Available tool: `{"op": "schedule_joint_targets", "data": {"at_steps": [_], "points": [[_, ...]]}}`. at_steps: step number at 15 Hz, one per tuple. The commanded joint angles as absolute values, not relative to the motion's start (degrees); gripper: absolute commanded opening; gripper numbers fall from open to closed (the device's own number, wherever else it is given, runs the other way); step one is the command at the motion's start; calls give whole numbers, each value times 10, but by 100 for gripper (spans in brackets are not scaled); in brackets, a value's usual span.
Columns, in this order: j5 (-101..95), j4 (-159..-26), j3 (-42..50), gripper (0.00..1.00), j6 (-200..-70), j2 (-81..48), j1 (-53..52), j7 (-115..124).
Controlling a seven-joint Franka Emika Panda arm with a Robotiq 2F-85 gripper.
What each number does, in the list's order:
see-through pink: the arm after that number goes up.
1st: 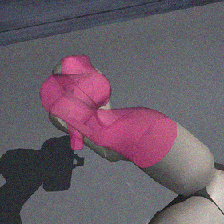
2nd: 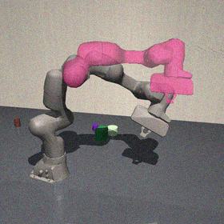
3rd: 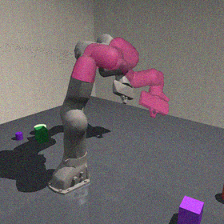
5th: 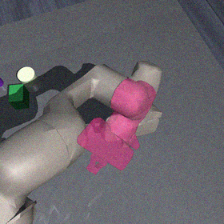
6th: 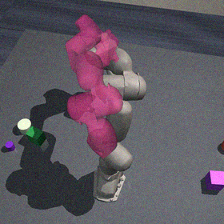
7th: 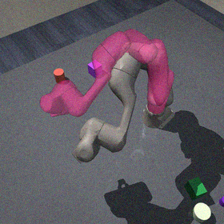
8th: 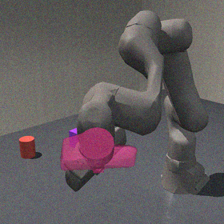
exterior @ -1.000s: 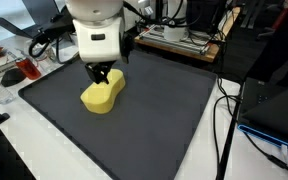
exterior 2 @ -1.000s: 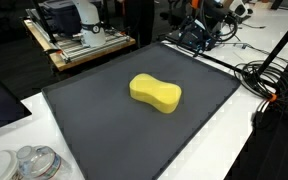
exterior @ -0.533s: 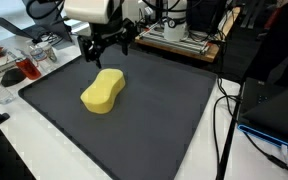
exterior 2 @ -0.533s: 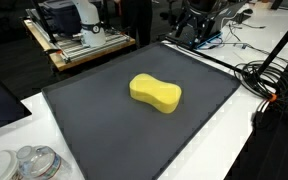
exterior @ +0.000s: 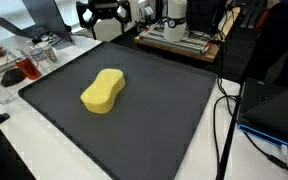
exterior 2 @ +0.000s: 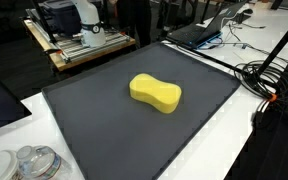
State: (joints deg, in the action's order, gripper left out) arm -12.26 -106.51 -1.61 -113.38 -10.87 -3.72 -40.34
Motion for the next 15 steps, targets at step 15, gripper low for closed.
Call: {"op": "schedule_joint_targets", "data": {"at_steps": [15], "points": [[-12, -1397, 66, 100, -1207, 217, 15, -323]]}}
